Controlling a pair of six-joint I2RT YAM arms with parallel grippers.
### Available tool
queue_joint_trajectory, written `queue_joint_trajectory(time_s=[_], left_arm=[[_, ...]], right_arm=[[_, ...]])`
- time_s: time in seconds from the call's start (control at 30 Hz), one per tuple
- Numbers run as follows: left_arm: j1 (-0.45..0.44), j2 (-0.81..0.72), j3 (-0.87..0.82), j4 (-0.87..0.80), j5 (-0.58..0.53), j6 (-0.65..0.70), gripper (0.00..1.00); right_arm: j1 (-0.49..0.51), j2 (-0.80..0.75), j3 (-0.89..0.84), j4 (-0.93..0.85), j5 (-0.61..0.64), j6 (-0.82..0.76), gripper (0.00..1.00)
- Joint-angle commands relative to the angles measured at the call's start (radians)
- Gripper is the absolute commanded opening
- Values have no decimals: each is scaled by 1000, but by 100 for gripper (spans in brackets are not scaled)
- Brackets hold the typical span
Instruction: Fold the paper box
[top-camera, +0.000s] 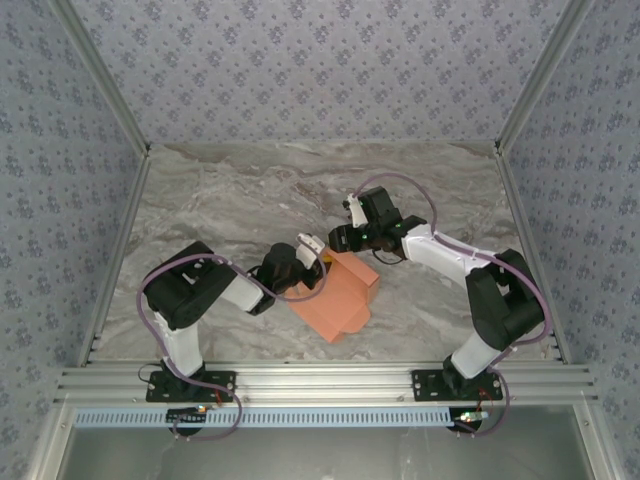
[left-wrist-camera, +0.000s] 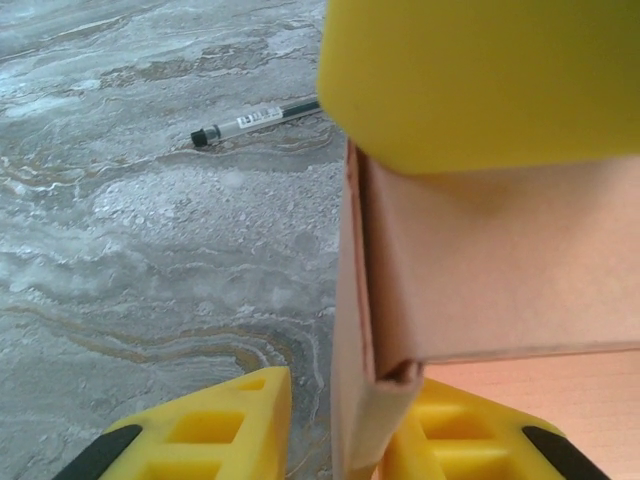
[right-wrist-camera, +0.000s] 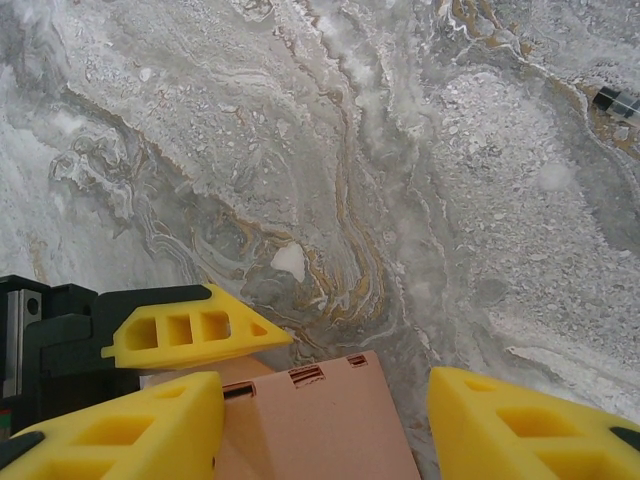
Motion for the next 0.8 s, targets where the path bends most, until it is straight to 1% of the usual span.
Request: queue_joint_trajectory(time_s=[0.0,0.23,0.43,0.63,0.77], left_arm=[[4,-5,41,-10,40,4,25],[3,15,74,-15,43,3,18],[3,18,78,-16,6,0,11],[3,12,81,-30,-10,-9,9],[4,-11,90,-89,-28,-17,7]], right_arm=[[-4,0,-14,-94,7,-19,58],[-12,-5,-4,-86,-15,-3,59],[-23,-30,8,-92,-27,5,61],[-34,-66,23,-109,-37,6,62],[-45,-103,20,-126,-35,5,63]])
